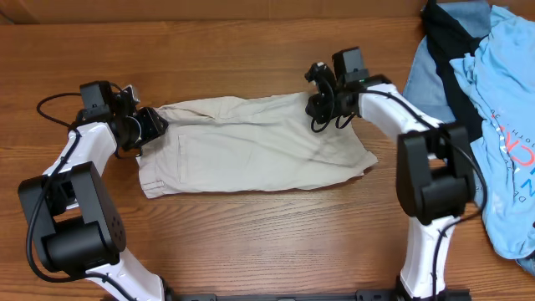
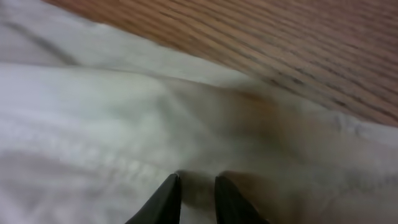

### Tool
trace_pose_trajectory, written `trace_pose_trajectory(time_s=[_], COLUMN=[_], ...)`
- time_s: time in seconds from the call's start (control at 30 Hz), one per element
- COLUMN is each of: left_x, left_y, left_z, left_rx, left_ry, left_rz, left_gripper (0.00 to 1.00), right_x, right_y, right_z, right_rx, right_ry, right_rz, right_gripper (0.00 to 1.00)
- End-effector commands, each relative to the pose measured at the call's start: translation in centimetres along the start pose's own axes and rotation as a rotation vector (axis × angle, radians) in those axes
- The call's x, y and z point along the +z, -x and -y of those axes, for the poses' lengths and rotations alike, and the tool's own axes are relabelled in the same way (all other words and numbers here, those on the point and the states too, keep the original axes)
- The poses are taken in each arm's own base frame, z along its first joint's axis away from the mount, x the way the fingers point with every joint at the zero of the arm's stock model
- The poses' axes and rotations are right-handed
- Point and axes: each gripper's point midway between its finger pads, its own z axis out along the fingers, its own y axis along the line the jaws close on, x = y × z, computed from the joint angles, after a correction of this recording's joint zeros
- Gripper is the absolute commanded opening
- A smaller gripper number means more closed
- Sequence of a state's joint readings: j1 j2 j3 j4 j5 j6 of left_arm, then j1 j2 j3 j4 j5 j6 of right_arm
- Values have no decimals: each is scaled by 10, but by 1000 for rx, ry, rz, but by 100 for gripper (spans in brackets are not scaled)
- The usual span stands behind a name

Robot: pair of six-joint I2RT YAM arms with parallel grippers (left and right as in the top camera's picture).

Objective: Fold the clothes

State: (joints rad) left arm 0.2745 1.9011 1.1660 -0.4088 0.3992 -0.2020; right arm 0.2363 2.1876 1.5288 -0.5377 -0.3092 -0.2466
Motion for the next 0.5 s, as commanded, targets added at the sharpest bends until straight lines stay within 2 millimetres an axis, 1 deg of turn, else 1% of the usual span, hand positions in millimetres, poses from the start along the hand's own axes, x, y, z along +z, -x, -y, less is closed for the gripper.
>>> trace_pose_trajectory(time_s=[0.0,0.03,0.07,0.1,0.17,0.27,0.3,0.37,0.4,0.47], left_x=[2,2,1,1,1,-1,-1,-2,-2,-2], left_y=[2,0,-3,-9,-15,-21,-22,-24,-24,-24], left_z=[0,0,-1,-3,-11,-25,-29,-33,-33,-33], left_rx=[27,22,18,8,-2,0,1,-1,-2,-1], left_ry=[16,18,21,29,71,152,171,192,193,192], left_rz=[-5,-16,-26,-48,-72,-88,-91,-98,-98,-97], left_gripper=[45,45,46,45,43,44,49,61,63,63], right_x=[14,17,19,19,18,16,16,15,14,8], right_y=[-1,1,4,11,17,18,15,8,3,-5], right_z=[36,48,54,68,85,100,105,115,120,133], right_rx=[101,134,148,169,220,296,318,359,369,402], right_ry=[-159,-211,-240,-295,-362,-398,-402,-411,-421,-463], right_rz=[13,32,50,91,138,171,171,160,149,133], right_gripper=[22,22,22,25,25,25,25,23,21,21])
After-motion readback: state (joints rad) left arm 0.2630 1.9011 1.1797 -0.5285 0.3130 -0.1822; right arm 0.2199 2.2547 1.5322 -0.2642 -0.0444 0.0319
